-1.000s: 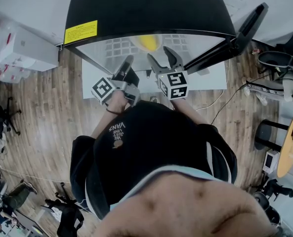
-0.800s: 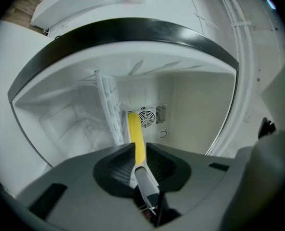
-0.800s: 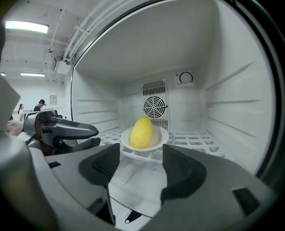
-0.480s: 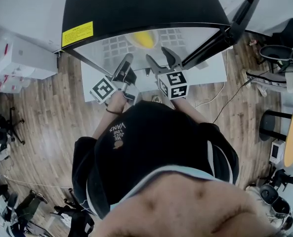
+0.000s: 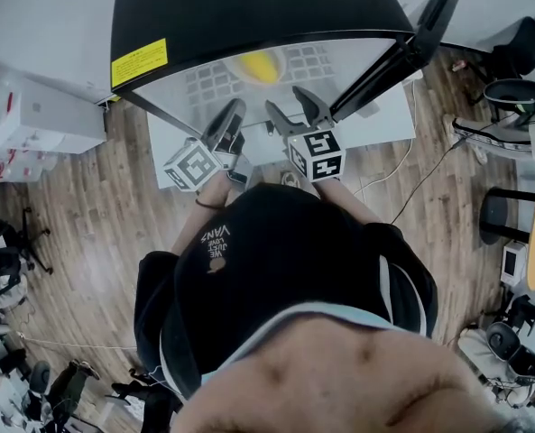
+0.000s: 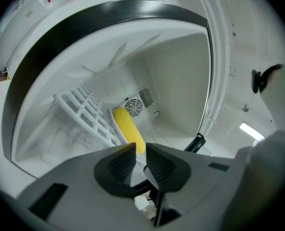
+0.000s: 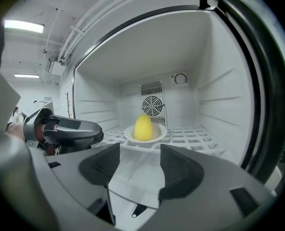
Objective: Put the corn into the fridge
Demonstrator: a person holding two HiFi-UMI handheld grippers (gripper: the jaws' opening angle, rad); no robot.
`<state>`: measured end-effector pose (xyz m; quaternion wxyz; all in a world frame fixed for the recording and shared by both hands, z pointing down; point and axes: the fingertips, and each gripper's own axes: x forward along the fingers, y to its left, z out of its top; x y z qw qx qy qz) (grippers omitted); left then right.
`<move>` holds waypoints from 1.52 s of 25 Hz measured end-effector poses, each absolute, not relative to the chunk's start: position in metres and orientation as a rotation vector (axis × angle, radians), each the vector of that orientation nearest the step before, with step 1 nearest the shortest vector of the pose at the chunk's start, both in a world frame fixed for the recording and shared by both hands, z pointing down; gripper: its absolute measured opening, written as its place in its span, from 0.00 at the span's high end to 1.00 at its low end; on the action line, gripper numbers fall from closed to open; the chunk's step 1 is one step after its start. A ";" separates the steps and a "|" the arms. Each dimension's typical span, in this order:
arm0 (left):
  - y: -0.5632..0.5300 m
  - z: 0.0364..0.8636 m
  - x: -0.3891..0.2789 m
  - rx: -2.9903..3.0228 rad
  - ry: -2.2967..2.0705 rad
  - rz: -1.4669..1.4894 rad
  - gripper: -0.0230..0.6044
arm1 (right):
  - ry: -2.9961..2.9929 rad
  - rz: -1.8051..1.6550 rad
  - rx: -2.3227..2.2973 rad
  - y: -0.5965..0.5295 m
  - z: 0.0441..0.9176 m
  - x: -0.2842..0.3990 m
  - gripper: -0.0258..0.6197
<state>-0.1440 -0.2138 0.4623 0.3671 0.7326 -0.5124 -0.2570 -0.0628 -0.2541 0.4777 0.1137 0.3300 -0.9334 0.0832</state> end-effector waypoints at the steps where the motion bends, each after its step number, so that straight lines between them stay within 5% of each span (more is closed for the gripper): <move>1: -0.213 0.463 -0.145 1.890 -1.324 -0.649 0.85 | -2.739 0.247 0.970 -0.253 0.477 -0.063 0.54; 21: -0.203 0.469 -0.144 2.020 -1.388 -0.468 0.89 | -2.707 0.262 1.025 -0.238 0.483 -0.060 0.57; 38: -0.187 0.476 -0.148 2.120 -1.381 -0.341 0.91 | -2.683 0.224 1.128 -0.217 0.482 -0.060 0.85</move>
